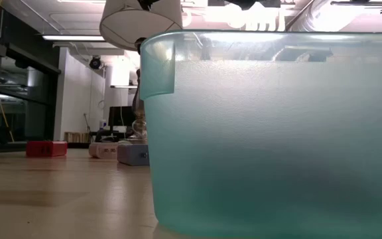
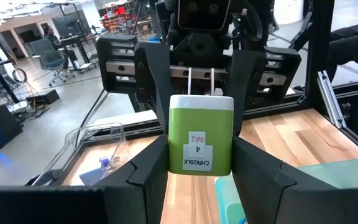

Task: Pick & Place Office items
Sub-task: Put the bottom green charger adapter into the transparent bin

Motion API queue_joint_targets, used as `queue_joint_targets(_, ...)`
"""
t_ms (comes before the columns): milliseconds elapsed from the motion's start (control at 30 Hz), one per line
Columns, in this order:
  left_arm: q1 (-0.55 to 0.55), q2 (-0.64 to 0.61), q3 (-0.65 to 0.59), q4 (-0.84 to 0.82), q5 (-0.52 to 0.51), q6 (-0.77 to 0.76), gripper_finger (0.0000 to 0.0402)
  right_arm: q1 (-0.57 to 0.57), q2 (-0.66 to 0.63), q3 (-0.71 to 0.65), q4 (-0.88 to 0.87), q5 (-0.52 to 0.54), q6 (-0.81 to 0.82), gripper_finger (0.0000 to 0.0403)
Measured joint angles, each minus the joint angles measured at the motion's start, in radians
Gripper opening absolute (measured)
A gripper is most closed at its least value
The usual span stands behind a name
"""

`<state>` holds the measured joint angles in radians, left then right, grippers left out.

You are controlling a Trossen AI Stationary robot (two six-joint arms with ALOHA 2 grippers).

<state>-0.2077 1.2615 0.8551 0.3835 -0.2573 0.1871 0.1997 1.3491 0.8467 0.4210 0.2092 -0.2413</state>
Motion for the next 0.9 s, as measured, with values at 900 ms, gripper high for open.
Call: queue_joint_targets(900,0.0,0.062,0.002,0.11,0.026,0.05,0.0149,0.001,0.0,0.0,0.037,-0.009,-0.026,0.0188)
